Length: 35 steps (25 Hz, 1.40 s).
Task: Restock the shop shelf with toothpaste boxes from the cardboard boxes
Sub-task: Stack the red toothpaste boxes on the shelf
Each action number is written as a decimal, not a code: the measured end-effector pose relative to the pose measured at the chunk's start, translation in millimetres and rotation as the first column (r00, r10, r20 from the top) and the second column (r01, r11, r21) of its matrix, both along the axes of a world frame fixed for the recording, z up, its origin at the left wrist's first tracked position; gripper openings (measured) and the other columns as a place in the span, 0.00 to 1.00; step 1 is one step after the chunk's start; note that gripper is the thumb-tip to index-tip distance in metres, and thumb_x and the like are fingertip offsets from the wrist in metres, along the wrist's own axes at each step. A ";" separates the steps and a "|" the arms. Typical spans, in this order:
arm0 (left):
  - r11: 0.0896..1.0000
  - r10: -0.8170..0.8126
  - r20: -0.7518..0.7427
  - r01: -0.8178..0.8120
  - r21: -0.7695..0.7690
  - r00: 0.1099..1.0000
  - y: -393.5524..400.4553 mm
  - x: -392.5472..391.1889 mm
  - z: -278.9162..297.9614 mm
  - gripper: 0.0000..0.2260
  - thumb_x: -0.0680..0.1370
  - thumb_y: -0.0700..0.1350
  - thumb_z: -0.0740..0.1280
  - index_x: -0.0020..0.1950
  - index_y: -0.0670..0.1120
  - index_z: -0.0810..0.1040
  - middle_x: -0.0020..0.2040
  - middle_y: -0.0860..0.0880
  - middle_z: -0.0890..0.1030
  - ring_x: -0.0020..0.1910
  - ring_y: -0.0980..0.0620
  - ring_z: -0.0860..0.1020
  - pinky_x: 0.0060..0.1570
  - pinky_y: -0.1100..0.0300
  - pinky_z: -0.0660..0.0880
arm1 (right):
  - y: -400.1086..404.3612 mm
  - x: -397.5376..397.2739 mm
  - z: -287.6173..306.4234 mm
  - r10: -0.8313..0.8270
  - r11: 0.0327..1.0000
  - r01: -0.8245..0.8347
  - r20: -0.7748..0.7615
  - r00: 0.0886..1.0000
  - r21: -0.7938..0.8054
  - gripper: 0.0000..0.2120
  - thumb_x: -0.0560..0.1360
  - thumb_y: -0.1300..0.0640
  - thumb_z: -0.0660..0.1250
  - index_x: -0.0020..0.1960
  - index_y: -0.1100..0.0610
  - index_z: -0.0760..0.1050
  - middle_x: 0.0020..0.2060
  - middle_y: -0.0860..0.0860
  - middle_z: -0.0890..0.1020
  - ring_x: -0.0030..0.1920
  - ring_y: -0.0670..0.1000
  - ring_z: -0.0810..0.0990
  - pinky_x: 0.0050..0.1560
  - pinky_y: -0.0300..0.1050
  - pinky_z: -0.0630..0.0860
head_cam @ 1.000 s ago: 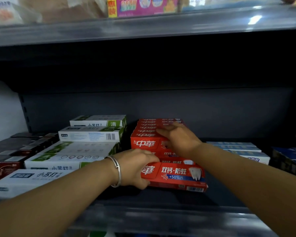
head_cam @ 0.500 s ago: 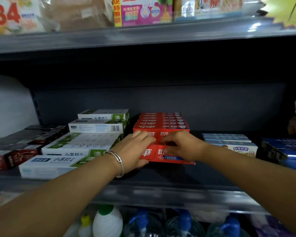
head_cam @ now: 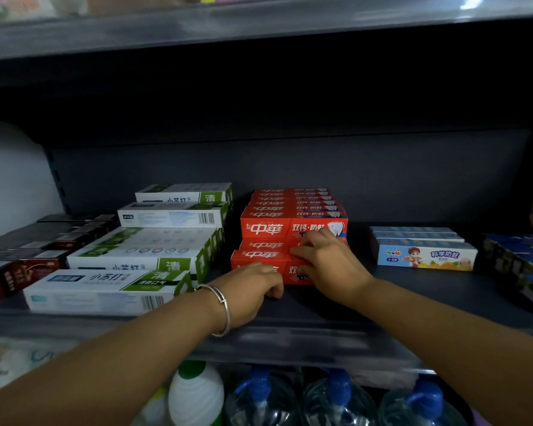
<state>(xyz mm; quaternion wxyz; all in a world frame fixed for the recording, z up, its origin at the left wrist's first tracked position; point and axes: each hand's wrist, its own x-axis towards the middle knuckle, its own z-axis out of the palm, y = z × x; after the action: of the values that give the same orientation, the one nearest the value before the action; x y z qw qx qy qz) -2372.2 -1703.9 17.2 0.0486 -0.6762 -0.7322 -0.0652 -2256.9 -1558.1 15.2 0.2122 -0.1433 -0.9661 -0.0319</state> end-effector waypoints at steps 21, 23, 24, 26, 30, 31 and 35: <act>0.985 0.110 -0.019 -0.106 0.135 0.994 -22.0 77.5 5.0 0.19 0.72 0.33 0.55 0.60 0.44 0.74 0.58 0.46 0.75 0.60 0.47 0.71 0.62 0.56 0.67 | -15.7 19.1 10.6 -0.103 0.994 0.106 0.164 0.981 -0.010 0.22 0.78 0.59 0.61 0.71 0.55 0.65 0.69 0.56 0.69 0.67 0.58 0.69 0.67 0.53 0.68; 0.969 0.097 0.032 -0.102 0.225 0.995 -28.3 94.6 -2.1 0.19 0.69 0.34 0.55 0.56 0.41 0.76 0.54 0.43 0.77 0.56 0.44 0.72 0.59 0.52 0.69 | -24.8 39.6 7.2 -0.034 0.998 0.030 0.059 0.998 0.060 0.18 0.76 0.59 0.63 0.66 0.55 0.72 0.64 0.55 0.75 0.63 0.58 0.73 0.62 0.51 0.72; 0.956 0.107 0.071 -0.122 0.267 0.992 -31.3 106.6 -6.9 0.18 0.68 0.34 0.55 0.54 0.41 0.77 0.53 0.42 0.77 0.55 0.43 0.73 0.57 0.51 0.70 | -29.8 55.3 2.6 0.006 0.995 -0.004 -0.013 1.000 0.102 0.16 0.74 0.60 0.63 0.61 0.56 0.76 0.59 0.55 0.78 0.60 0.59 0.75 0.59 0.51 0.74; 0.951 0.113 0.122 -0.143 0.274 0.986 -36.5 137.2 -29.1 0.16 0.68 0.34 0.57 0.53 0.40 0.76 0.52 0.42 0.77 0.54 0.43 0.72 0.55 0.51 0.69 | -40.5 97.3 -18.6 0.080 0.992 -0.060 -0.196 0.977 0.108 0.15 0.68 0.64 0.63 0.53 0.60 0.80 0.50 0.58 0.82 0.51 0.63 0.77 0.50 0.55 0.76; 0.991 0.048 0.209 -0.072 0.110 0.977 -40.2 195.5 -132.5 0.17 0.66 0.40 0.54 0.50 0.39 0.77 0.49 0.39 0.77 0.52 0.40 0.74 0.53 0.48 0.71 | -59.2 198.0 -115.8 0.099 0.991 -0.066 -0.305 0.947 0.115 0.14 0.64 0.66 0.62 0.48 0.64 0.79 0.45 0.60 0.80 0.44 0.61 0.75 0.41 0.51 0.73; 0.998 0.061 0.221 -0.066 0.019 0.973 -40.2 208.7 -165.3 0.17 0.67 0.42 0.55 0.51 0.40 0.76 0.51 0.40 0.77 0.53 0.40 0.74 0.54 0.48 0.71 | -61.8 219.8 -150.1 0.083 0.994 -0.063 -0.244 0.966 0.090 0.13 0.65 0.65 0.61 0.47 0.63 0.78 0.44 0.59 0.79 0.44 0.61 0.74 0.41 0.51 0.73; 0.920 0.148 0.136 -0.086 -0.383 0.980 -41.7 247.1 -293.0 0.17 0.74 0.45 0.64 0.63 0.45 0.70 0.61 0.46 0.71 0.62 0.45 0.70 0.62 0.54 0.67 | -64.4 276.3 -282.1 0.034 0.996 -0.018 0.193 0.981 -0.085 0.09 0.62 0.66 0.69 0.43 0.61 0.79 0.39 0.57 0.79 0.38 0.59 0.79 0.36 0.51 0.78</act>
<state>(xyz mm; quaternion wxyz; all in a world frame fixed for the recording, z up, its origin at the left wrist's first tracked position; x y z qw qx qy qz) -2125.0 -1745.6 -275.8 -0.1375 -0.6203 -0.7719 0.0240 -1980.6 -1622.4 -266.9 0.1112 -0.1354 -0.9845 -0.0026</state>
